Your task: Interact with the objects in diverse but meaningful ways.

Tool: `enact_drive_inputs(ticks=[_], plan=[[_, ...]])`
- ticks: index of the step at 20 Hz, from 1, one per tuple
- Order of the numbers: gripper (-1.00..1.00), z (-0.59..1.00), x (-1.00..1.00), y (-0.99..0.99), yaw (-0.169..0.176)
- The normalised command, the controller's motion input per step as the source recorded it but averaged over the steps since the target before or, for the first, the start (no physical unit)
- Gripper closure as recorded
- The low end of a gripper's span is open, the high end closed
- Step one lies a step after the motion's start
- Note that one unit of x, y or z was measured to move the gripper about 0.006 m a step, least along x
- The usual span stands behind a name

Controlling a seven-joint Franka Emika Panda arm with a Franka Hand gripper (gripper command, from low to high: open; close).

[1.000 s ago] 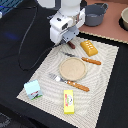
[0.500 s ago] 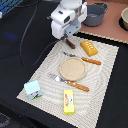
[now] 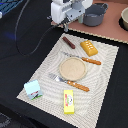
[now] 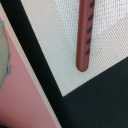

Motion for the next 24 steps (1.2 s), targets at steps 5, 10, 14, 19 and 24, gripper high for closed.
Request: enact_drive_inputs(ticks=[5, 10, 14, 19, 24], plan=[[-1.00, 0.07, 0.74, 0.00, -0.079], [-1.00, 0.15, 0.86, 0.03, -0.019], [-1.00, 0.39, 0.94, 0.10, 0.000], [-1.00, 0.21, 0.91, 0.05, -0.001], [-1.00, 0.01, 0.81, 0.05, -0.021]])
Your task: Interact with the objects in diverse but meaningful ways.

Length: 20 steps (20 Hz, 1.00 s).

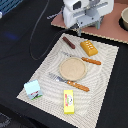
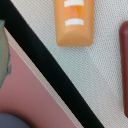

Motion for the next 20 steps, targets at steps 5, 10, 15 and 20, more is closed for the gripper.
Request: enact_drive_inputs(ticks=[5, 10, 15, 20], plan=[[-1.00, 0.00, 0.71, 0.01, -0.040], [-1.00, -0.05, 0.55, 0.08, -0.009], [-1.00, -0.09, 0.46, 0.13, 0.000], [-1.00, -0.14, 0.34, 0.27, 0.000]])
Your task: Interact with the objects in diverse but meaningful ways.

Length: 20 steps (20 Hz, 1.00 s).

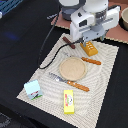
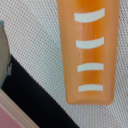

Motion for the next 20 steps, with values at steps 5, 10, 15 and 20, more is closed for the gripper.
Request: enact_drive_inputs(ticks=[5, 10, 15, 20], plan=[[-1.00, -0.11, 0.28, 0.33, 0.000], [1.00, -0.09, 0.31, 0.29, 0.000], [1.00, 0.00, 0.37, 0.28, 0.000], [1.00, 0.00, 0.37, 0.26, 0.000]])
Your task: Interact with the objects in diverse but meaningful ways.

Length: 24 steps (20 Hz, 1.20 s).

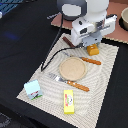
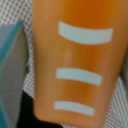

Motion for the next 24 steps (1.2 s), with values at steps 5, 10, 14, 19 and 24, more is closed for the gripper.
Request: enact_drive_inputs(ticks=[5, 10, 14, 19, 24], plan=[[1.00, 0.00, 0.36, 0.23, 0.000], [1.00, 0.86, -0.02, 0.13, -0.015], [1.00, 1.00, -0.36, 0.03, -0.036], [1.00, 1.00, -0.37, -0.02, -0.036], [1.00, 0.90, -0.29, -0.21, -0.024]])
